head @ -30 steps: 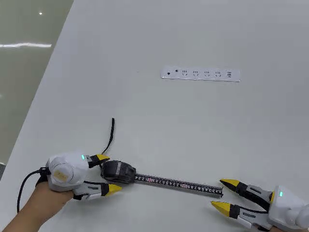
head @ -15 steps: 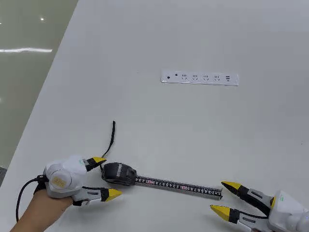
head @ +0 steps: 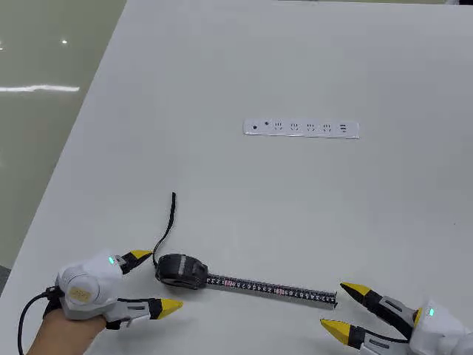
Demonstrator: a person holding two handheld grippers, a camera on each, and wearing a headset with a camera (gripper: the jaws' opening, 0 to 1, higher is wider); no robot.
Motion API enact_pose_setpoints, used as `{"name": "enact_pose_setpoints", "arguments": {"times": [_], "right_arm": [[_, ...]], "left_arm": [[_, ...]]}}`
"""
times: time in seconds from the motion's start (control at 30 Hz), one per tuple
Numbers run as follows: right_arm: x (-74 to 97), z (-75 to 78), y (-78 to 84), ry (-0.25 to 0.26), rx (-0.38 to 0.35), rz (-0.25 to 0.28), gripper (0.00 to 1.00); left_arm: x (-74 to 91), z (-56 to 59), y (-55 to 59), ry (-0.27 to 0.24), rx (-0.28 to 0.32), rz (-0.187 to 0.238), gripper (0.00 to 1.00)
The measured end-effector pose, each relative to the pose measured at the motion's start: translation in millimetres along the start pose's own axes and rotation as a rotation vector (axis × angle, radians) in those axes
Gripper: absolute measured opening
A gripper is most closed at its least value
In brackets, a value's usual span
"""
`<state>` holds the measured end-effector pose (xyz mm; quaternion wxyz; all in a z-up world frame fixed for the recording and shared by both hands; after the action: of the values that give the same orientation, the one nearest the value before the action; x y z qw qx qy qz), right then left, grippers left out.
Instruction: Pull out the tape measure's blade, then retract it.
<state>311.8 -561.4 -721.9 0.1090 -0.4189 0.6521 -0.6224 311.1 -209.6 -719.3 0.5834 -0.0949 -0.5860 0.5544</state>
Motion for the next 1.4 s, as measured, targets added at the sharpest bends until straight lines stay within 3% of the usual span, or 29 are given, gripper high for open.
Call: {"name": "enact_pose_setpoints", "arguments": {"times": [0.1, 0.67, 1.07, 1.4], "right_arm": [[2.4, -2.7, 0.3, 0.016, 0.001, -0.002, 0.53], [13.7, -10.7, -7.7, 0.11, 0.009, 0.03, 0.56], [22.9, -13.9, -12.4, 0.164, 0.017, 0.047, 0.57], [29.3, -28.4, -9.4, 0.168, 0.026, 0.034, 0.61]], "left_arm": [[2.0, 1.2, 3.1, -0.011, 0.005, 0.002, 0.7], [19.4, 10.1, 6.3, -0.08, 0.06, 0.106, 0.72], [31.8, 23.4, 15.0, -0.14, 0.087, 0.147, 0.73], [41.1, 31.8, 25.5, -0.162, 0.098, 0.154, 0.71]]}}
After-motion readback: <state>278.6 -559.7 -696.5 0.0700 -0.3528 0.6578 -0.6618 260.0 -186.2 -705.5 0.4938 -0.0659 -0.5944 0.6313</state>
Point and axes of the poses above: the centre of the closed fingertips' face, and the gripper's own axes: x roughly backward along the fingers, z roughly to its right, y roughly out of its underside, the point moved 4 cm from there along x, roughly backward along the fingers, and after that the axes turned 15 degrees about y, right-handed, at the moved point
